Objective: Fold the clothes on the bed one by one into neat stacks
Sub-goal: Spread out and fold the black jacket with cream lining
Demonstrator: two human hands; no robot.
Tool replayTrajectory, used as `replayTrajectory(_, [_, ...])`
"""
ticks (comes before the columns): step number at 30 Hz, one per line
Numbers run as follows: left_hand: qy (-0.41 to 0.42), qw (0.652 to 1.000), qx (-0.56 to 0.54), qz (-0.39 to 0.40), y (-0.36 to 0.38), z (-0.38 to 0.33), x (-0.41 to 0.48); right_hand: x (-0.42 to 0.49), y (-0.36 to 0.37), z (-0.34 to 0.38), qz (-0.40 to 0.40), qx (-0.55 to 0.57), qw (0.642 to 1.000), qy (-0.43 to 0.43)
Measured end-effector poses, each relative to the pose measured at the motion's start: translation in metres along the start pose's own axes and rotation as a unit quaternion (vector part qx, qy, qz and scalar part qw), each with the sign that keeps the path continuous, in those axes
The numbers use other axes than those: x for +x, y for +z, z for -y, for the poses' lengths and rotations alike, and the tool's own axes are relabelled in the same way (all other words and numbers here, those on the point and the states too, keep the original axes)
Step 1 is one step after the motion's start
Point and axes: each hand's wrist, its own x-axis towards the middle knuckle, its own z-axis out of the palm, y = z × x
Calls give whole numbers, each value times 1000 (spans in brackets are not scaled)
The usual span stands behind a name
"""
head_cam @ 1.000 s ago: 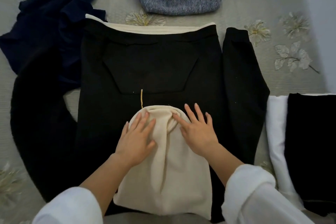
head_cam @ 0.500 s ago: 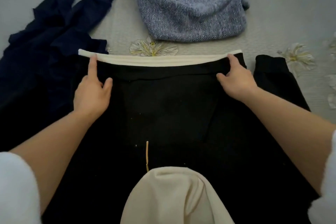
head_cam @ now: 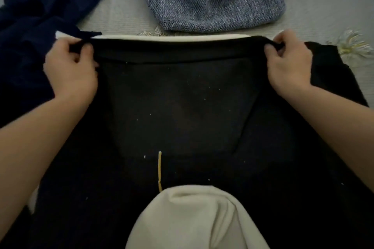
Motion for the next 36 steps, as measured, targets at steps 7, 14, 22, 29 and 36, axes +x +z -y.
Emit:
replayTrajectory(7, [70,907,302,286,32,3,-49,-43,23,-15,219,-179,958,-42])
replayTrajectory(14, [126,920,239,284,21,-50,-135,-61,-38,-26,141,-41,988,-51])
replayTrajectory(22, [312,803,200,468,-9,-99,-371,-112,-147,-108,14,-78,990,115])
replayTrajectory(29, [241,816,274,448,15,-76,-419,-124,-154,-125,87,-161,980,76])
replayTrajectory(36, [247,816,285,438,22,-72,-419,-151,-106,-99,231,-113,964,63])
